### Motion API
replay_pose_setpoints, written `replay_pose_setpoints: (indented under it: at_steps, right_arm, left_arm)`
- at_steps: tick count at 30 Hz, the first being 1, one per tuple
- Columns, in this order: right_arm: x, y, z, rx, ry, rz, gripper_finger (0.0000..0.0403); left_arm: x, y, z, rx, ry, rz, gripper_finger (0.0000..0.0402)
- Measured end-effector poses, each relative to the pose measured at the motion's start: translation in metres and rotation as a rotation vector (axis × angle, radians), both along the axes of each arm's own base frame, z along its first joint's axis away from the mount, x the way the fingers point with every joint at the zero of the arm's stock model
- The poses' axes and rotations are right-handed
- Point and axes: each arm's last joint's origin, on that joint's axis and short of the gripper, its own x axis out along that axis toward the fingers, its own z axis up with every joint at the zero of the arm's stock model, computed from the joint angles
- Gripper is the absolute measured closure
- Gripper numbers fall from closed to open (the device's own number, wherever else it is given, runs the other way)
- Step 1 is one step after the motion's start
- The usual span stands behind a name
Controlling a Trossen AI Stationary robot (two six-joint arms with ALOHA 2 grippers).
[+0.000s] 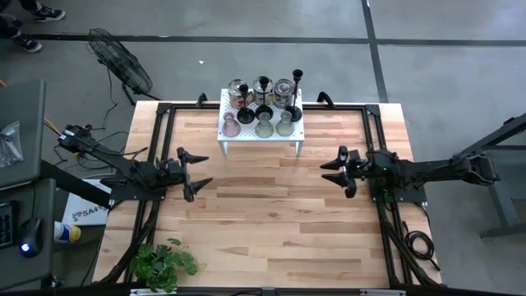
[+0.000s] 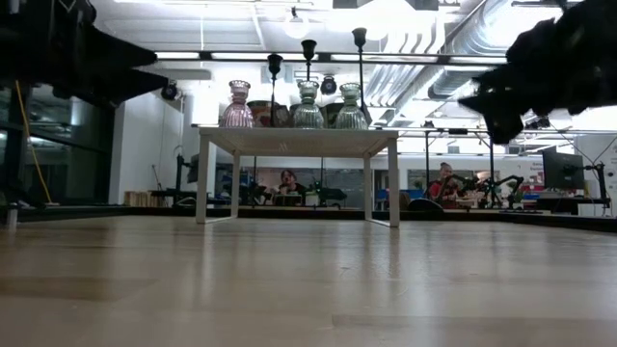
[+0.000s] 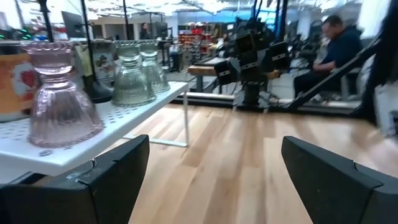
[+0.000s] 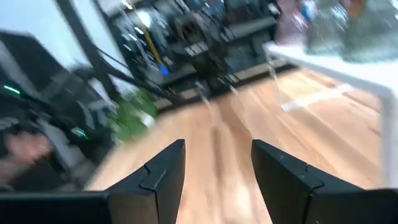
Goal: Pick & Place candle stick holders
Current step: Return to Home Position
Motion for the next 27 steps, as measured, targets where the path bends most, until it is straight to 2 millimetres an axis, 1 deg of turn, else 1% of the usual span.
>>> replay_pose_setpoints:
  at_steps: [5, 9, 12, 15, 16, 17, 20, 22, 24, 27]
  right_arm:
    - [-0.001, -0.001, -0.010, -0.061, 0.106, -0.037, 0.0227]
    - [-0.001, -0.001, -0.011, -0.064, 0.116, -0.037, 0.0227]
    - [-0.001, -0.001, -0.011, -0.057, 0.115, -0.037, 0.0227]
    - [-0.001, -0.001, -0.011, -0.046, 0.116, -0.034, 0.0227]
    - [-0.001, -0.001, -0.011, 0.000, 0.116, -0.029, 0.0227]
    - [-0.001, 0.000, -0.011, 0.083, 0.118, -0.022, 0.0227]
    - [0.000, 0.001, -0.012, 0.413, 0.133, -0.030, 0.0227]
    - [0.000, 0.001, -0.012, 0.546, 0.134, -0.045, 0.0227]
    - [0.000, 0.001, -0.012, 0.603, 0.134, -0.053, 0.0227]
    - [0.000, 0.001, -0.012, 0.613, 0.134, -0.055, 0.0227]
  left_arm:
    - [0.000, 0.002, -0.004, 0.056, 0.051, 0.064, 0.0041]
    - [-0.001, 0.002, -0.004, 0.062, 0.057, 0.094, 0.0041]
    - [0.000, 0.002, 0.001, 0.073, 0.044, 0.080, 0.0041]
    - [-0.001, 0.002, 0.007, 0.061, -0.012, 0.067, 0.0041]
    - [-0.002, 0.002, 0.009, 0.052, -0.031, 0.066, 0.0041]
    - [-0.003, 0.003, 0.010, 0.044, -0.049, 0.058, 0.0041]
    - [-0.008, 0.003, 0.011, 0.023, -0.090, -0.013, 0.0041]
    - [-0.011, 0.003, 0.010, 0.005, -0.100, -0.084, 0.0041]
    - [-0.014, 0.002, 0.010, -0.003, -0.108, -0.162, 0.0041]
    - [-0.018, 0.001, 0.011, -0.032, -0.133, -0.266, 0.0041]
